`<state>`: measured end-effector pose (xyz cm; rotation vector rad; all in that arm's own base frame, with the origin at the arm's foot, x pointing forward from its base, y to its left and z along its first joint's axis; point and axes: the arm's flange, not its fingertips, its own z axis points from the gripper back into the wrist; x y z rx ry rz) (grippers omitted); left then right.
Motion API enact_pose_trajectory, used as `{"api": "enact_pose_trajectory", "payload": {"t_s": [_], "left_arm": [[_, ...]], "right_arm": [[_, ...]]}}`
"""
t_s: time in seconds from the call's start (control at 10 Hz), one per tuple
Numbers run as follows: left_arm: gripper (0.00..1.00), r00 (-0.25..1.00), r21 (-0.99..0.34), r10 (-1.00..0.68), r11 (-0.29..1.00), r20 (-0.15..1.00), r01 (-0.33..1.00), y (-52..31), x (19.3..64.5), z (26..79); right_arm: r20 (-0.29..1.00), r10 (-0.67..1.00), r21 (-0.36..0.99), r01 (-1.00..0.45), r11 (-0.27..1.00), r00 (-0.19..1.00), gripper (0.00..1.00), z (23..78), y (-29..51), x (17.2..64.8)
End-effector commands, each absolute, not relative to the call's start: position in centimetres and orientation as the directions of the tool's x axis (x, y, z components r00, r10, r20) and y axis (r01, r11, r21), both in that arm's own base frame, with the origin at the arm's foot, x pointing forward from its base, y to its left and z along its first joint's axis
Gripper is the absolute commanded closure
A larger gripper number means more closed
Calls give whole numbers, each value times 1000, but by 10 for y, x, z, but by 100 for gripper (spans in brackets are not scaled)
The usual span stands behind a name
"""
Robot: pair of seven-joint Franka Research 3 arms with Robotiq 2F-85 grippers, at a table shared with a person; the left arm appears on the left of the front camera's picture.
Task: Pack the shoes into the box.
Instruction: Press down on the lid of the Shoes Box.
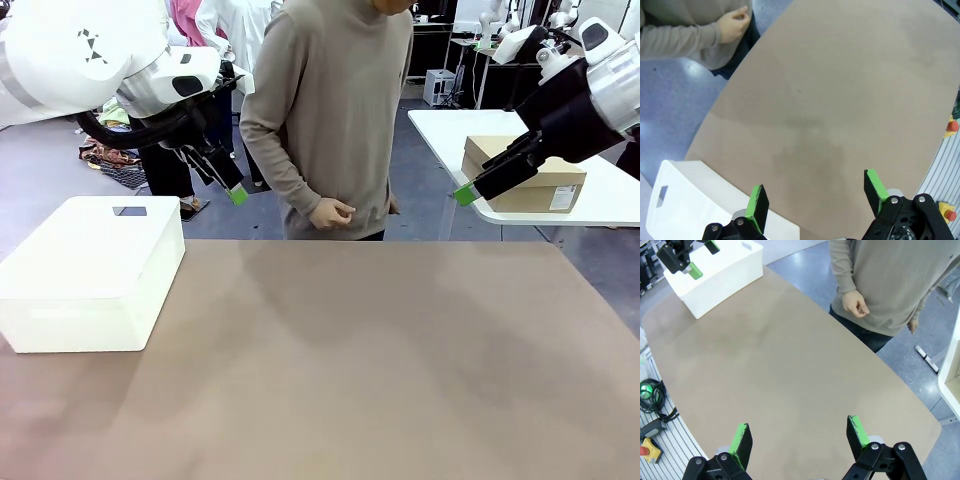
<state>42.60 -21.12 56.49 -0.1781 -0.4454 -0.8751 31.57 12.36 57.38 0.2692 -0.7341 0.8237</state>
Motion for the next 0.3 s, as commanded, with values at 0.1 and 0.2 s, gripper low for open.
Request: {"api": "enact_pose_trajectory", "payload": {"t_s": [0.1, 0.2], "left_arm": [[0, 558, 27, -701, 633, 443, 774, -210, 425, 565], [0, 558, 27, -701, 633, 443, 774, -210, 425, 565]], "right_arm": [[690, 556, -56, -732, 679, 463, 0, 572, 125, 314], [690, 556, -56, -732, 679, 463, 0, 572, 125, 314]]}}
